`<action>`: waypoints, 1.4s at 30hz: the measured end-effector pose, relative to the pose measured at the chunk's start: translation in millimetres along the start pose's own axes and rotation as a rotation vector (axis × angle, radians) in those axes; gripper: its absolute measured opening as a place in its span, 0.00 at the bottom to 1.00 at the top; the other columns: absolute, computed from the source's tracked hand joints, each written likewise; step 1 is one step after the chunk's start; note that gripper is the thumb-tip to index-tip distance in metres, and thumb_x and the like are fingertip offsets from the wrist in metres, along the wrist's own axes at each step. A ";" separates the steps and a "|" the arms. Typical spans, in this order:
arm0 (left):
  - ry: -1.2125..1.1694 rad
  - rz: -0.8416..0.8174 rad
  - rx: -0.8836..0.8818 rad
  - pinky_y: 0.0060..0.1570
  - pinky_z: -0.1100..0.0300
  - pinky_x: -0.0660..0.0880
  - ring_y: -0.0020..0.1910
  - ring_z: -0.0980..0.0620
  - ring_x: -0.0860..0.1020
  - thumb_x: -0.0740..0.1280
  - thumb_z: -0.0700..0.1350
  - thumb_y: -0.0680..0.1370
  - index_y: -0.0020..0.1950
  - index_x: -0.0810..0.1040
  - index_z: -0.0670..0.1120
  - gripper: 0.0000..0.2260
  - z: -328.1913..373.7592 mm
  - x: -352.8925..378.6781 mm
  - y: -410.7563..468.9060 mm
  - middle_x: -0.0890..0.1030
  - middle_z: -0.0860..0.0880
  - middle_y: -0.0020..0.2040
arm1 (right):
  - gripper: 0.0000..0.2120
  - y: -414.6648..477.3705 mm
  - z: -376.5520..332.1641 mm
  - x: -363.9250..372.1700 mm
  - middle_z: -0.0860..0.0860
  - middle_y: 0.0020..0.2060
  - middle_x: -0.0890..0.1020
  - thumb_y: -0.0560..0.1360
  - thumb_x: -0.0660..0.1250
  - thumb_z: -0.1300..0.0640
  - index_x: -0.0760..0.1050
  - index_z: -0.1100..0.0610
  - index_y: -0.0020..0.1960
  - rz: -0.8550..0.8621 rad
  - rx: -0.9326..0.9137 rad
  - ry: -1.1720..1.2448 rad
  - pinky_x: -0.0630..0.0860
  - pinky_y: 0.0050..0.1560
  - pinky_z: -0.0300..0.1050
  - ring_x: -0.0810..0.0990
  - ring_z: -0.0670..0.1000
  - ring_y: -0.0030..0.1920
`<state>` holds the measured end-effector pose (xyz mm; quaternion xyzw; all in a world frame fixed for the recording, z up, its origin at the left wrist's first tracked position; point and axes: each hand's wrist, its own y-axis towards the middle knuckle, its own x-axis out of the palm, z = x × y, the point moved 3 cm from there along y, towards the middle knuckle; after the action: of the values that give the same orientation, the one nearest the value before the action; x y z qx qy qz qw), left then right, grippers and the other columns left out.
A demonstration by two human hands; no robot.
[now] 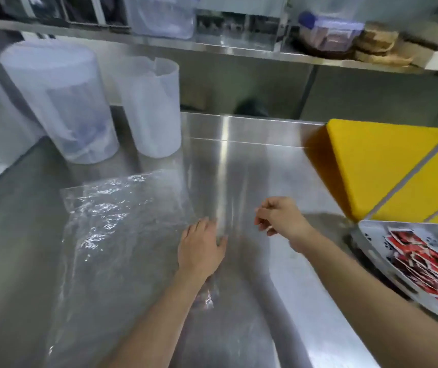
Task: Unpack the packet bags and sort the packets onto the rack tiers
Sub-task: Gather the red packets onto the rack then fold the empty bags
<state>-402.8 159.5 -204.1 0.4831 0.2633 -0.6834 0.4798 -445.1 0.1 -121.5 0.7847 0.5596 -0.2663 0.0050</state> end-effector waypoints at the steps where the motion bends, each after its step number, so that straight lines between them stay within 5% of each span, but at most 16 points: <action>1: 0.024 0.024 -0.069 0.68 0.54 0.60 0.66 0.45 0.70 0.58 0.54 0.77 0.68 0.69 0.47 0.21 -21.2 -9.4 -5.1 0.74 0.45 0.66 | 0.12 7.2 -1.0 21.7 0.55 0.30 0.77 0.75 0.63 0.64 0.70 0.57 0.33 -0.052 0.015 -0.023 0.68 0.30 0.41 0.74 0.51 0.29; 6: 0.147 0.105 -0.388 0.71 0.51 0.55 0.71 0.44 0.63 0.57 0.57 0.77 0.70 0.67 0.47 0.24 -120.6 -45.3 -45.6 0.70 0.43 0.69 | 0.09 33.6 -3.6 112.8 0.59 0.36 0.75 0.73 0.67 0.59 0.72 0.58 0.34 -0.157 -0.003 -0.230 0.69 0.40 0.46 0.73 0.54 0.39; 8: 0.188 0.082 -0.523 0.72 0.48 0.51 0.74 0.45 0.57 0.55 0.59 0.77 0.72 0.62 0.49 0.26 -150.2 -52.4 -66.6 0.65 0.43 0.73 | 0.07 40.2 -1.0 140.2 0.59 0.43 0.76 0.72 0.67 0.56 0.73 0.60 0.44 -0.161 0.028 -0.293 0.69 0.44 0.45 0.74 0.55 0.44; 11: 0.177 0.013 -0.656 0.72 0.42 0.47 0.76 0.46 0.50 0.51 0.63 0.77 0.74 0.57 0.51 0.28 -173.9 -49.9 -92.8 0.56 0.45 0.76 | 0.31 44.2 3.4 166.3 0.60 0.60 0.72 0.67 0.72 0.48 0.65 0.62 0.62 -0.088 0.095 -0.424 0.69 0.60 0.50 0.70 0.60 0.63; 13: 0.157 -0.005 -0.681 0.72 0.40 0.44 0.76 0.47 0.47 0.49 0.64 0.77 0.75 0.53 0.53 0.29 -174.9 -46.6 -100.5 0.52 0.46 0.77 | 0.37 43.6 4.5 174.9 0.61 0.63 0.69 0.65 0.74 0.48 0.61 0.62 0.65 0.004 0.128 -0.437 0.68 0.63 0.52 0.67 0.61 0.66; 17: 0.099 0.020 -0.717 0.72 0.43 0.43 0.76 0.48 0.47 0.51 0.63 0.77 0.75 0.53 0.53 0.29 -167.7 -44.8 -99.3 0.52 0.47 0.77 | 0.31 51.6 10.4 189.8 0.59 0.43 0.75 0.61 0.75 0.59 0.60 0.57 0.55 -0.130 0.191 -0.014 0.76 0.33 0.43 0.78 0.57 0.44; 21: -0.111 0.212 -0.809 0.69 0.45 0.54 0.73 0.44 0.58 0.63 0.56 0.75 0.70 0.64 0.50 0.25 -160.3 -55.9 -95.4 0.55 0.44 0.75 | 0.22 55.9 14.2 179.5 0.59 0.47 0.75 0.67 0.72 0.65 0.68 0.62 0.58 -0.188 0.178 -0.031 0.74 0.41 0.48 0.76 0.57 0.46; 25: -0.369 0.390 -1.041 0.64 0.44 0.62 0.68 0.39 0.62 0.71 0.49 0.71 0.70 0.59 0.41 0.33 -164.5 -77.2 -89.5 0.58 0.39 0.72 | 0.09 52.2 21.5 154.4 0.55 0.31 0.74 0.68 0.73 0.60 0.72 0.60 0.42 -0.321 0.145 0.008 0.67 0.28 0.41 0.70 0.50 0.29; 28: -0.690 0.302 -1.079 0.50 0.54 0.68 0.52 0.42 0.73 0.72 0.46 0.71 0.67 0.58 0.36 0.33 -171.0 -74.8 -75.7 0.71 0.41 0.59 | 0.07 44.1 32.0 127.8 0.51 0.24 0.77 0.70 0.70 0.66 0.75 0.60 0.34 -0.406 0.184 0.118 0.71 0.28 0.41 0.73 0.48 0.25; 31: -0.690 0.054 -1.037 0.41 0.56 0.68 0.46 0.43 0.77 0.74 0.44 0.67 0.51 0.73 0.36 0.18 -161.1 -66.2 -64.0 0.78 0.39 0.49 | 0.07 35.6 45.4 97.5 0.53 0.24 0.80 0.70 0.68 0.70 0.76 0.62 0.34 -0.415 0.212 0.165 0.76 0.29 0.40 0.78 0.50 0.26; 33: -0.618 -0.067 -0.946 0.40 0.57 0.69 0.44 0.43 0.76 0.73 0.40 0.69 0.41 0.76 0.39 0.08 -143.9 -58.7 -57.6 0.77 0.39 0.43 | 0.07 32.2 56.8 78.6 0.55 0.25 0.80 0.70 0.67 0.71 0.76 0.63 0.34 -0.385 0.237 0.205 0.76 0.25 0.38 0.78 0.49 0.24; 36: -0.757 -0.027 -0.842 0.35 0.58 0.65 0.36 0.47 0.69 0.71 0.40 0.71 0.32 0.72 0.44 0.11 -119.6 -50.3 -46.2 0.72 0.46 0.33 | 0.04 26.6 73.5 52.7 0.58 0.28 0.79 0.69 0.68 0.71 0.76 0.65 0.37 -0.319 0.244 0.238 0.76 0.27 0.40 0.78 0.51 0.25; 39: -0.955 -0.002 -0.855 0.33 0.57 0.75 0.32 0.49 0.71 0.70 0.40 0.73 0.34 0.75 0.44 0.09 -94.1 -47.9 -35.0 0.73 0.46 0.34 | 0.01 18.5 89.1 26.3 0.61 0.33 0.79 0.68 0.70 0.69 0.78 0.66 0.39 -0.257 0.268 0.257 0.75 0.28 0.41 0.77 0.53 0.26; 42: -1.122 -0.271 -0.855 0.33 0.56 0.81 0.38 0.47 0.82 0.71 0.38 0.73 0.49 0.78 0.40 0.07 -70.2 -36.6 -31.2 0.82 0.42 0.44 | 0.08 4.0 106.4 3.4 0.59 0.28 0.75 0.66 0.73 0.62 0.78 0.67 0.41 -0.302 0.314 0.177 0.64 0.23 0.36 0.71 0.49 0.21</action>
<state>-400.0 244.5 -201.6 -0.2080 0.2794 -0.7193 0.6010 -484.7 -31.0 -215.4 0.7037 0.6205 -0.2779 -0.2063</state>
